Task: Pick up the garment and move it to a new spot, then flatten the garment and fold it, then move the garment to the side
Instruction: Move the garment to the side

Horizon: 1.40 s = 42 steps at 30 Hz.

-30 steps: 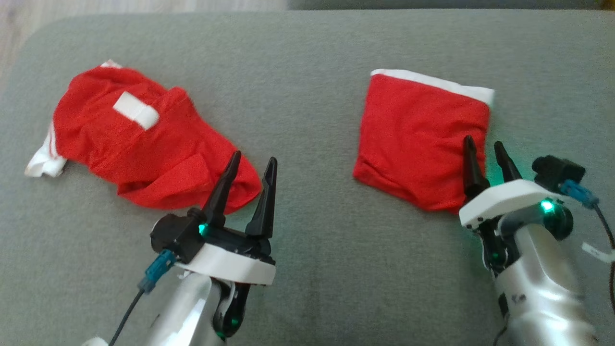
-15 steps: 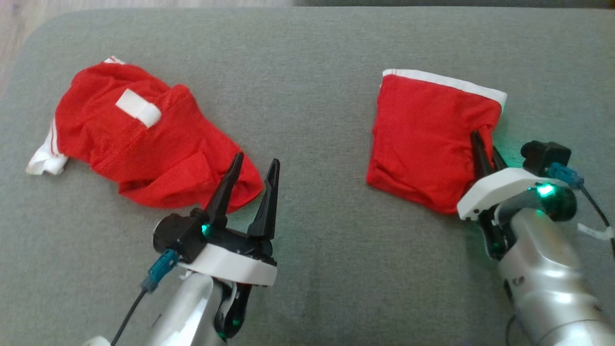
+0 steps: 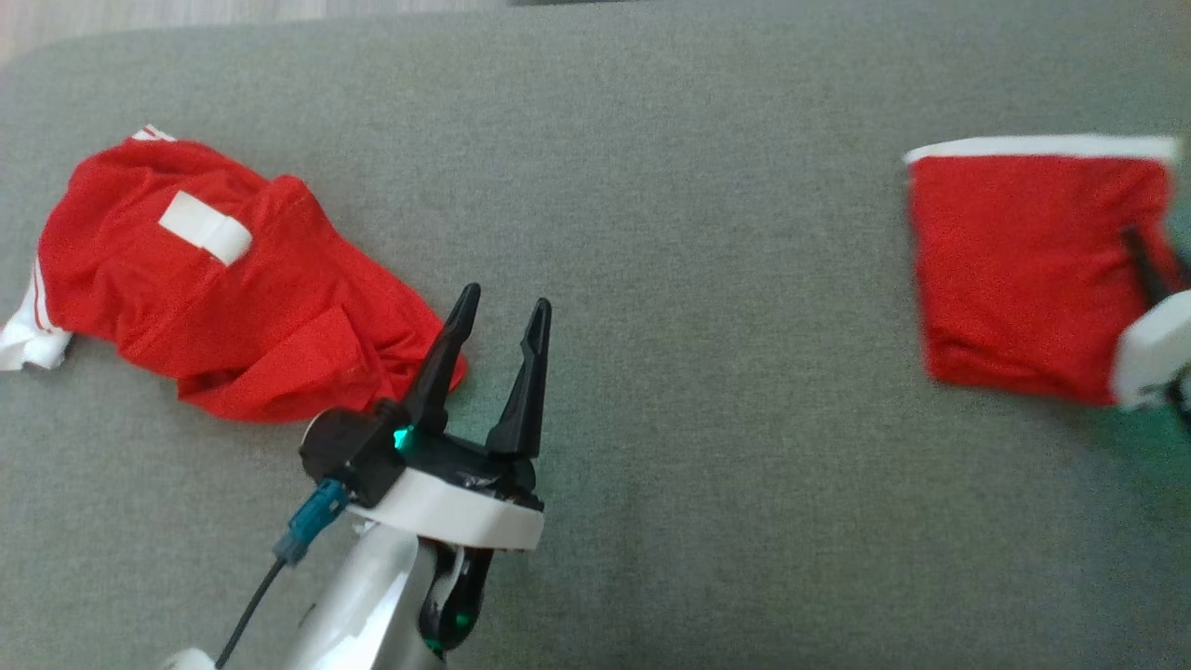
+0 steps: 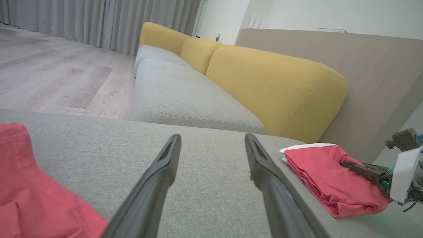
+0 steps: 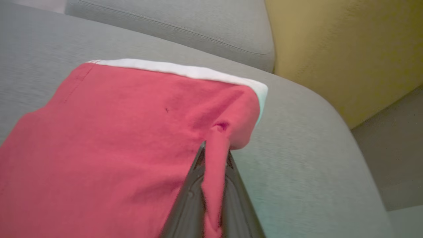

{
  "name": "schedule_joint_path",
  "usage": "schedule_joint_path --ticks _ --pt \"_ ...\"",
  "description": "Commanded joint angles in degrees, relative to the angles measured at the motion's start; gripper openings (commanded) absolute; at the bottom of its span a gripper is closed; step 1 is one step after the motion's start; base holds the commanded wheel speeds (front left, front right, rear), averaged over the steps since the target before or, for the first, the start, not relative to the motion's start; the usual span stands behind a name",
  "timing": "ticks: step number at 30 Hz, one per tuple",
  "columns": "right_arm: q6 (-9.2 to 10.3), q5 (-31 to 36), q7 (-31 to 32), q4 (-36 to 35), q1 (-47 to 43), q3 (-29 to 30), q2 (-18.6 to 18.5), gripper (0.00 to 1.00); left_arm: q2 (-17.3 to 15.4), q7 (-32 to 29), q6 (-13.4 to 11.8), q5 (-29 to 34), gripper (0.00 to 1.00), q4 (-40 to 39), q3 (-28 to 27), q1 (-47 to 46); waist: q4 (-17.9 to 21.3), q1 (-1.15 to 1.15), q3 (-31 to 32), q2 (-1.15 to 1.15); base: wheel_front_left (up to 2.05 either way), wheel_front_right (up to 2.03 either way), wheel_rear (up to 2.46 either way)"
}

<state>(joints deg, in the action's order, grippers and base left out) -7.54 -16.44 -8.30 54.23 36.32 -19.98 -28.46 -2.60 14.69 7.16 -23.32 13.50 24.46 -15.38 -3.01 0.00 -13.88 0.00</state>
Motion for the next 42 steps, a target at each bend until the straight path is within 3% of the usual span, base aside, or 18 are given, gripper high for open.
schedule_joint_path --ticks 1,2,7,13,14,15,21,27,32,42 --pt "0.05 -0.54 0.11 -1.58 1.5 -1.3 -3.15 0.0 -0.28 0.31 0.33 -0.36 1.0 -2.13 -1.05 -2.76 -0.27 0.0 -0.94 0.0 0.0 0.0 0.0" --pt "0.05 -1.13 0.8 -1.61 1.76 -2.36 -6.67 0.0 -0.28 0.31 0.33 -0.24 1.0 -2.11 -0.86 -3.13 -0.61 0.0 -1.85 0.0 0.0 0.0 0.0" --pt "0.05 -0.79 1.32 -0.62 2.82 -4.38 -13.45 0.0 -0.28 0.31 0.33 0.11 1.0 -2.1 -0.79 -4.28 -1.6 0.0 -3.9 0.0 0.0 0.0 0.0" --pt "0.05 0.07 0.47 2.29 5.59 -3.93 -16.19 0.0 -0.28 0.31 0.33 0.65 1.0 -1.92 -0.99 -5.16 -2.13 0.0 -5.34 0.0 0.0 0.0 0.0" --pt "0.05 0.54 -0.03 2.74 6.12 -3.7 -16.18 0.23 -0.28 0.31 0.33 0.68 1.0 -1.84 -0.97 -5.27 -2.17 0.0 -5.39 0.0 0.0 0.0 0.0" --pt "0.05 1.0 -0.56 3.22 6.66 -3.32 -16.08 1.0 -0.28 0.31 0.33 0.7 1.0 -1.76 -0.99 -5.37 -2.2 0.0 -5.4 0.0 0.0 0.0 0.0" --pt "0.05 3.65 -2.84 5.38 9.1 -1.16 -14.41 1.0 -0.28 0.31 0.33 0.74 1.0 -1.21 -1.57 -5.48 -2.03 0.0 -4.25 0.0 0.0 0.0 0.0" --pt "0.05 4.2 -5.65 5.05 10.21 3.48 -9.96 1.0 -0.28 0.31 0.33 0.53 1.0 -1.31 -3.39 -4.29 -1.4 0.0 -0.35 0.0 0.0 0.0 0.0" --pt "0.05 3.06 -6.56 -0.79 9.0 7.01 -4.0 1.0 -0.28 0.31 0.33 0.68 1.0 -1.71 -6.22 -2.04 -0.6 0.0 4.12 0.0 0.0 0.0 0.0" --pt "0.05 -1.12 -6.68 -18.87 1.02 13.76 9.37 1.0 -0.28 0.31 0.33 1.33 1.0 -2.34 -10.4 3.18 0.47 0.0 11.31 0.0 0.0 0.0 0.0"
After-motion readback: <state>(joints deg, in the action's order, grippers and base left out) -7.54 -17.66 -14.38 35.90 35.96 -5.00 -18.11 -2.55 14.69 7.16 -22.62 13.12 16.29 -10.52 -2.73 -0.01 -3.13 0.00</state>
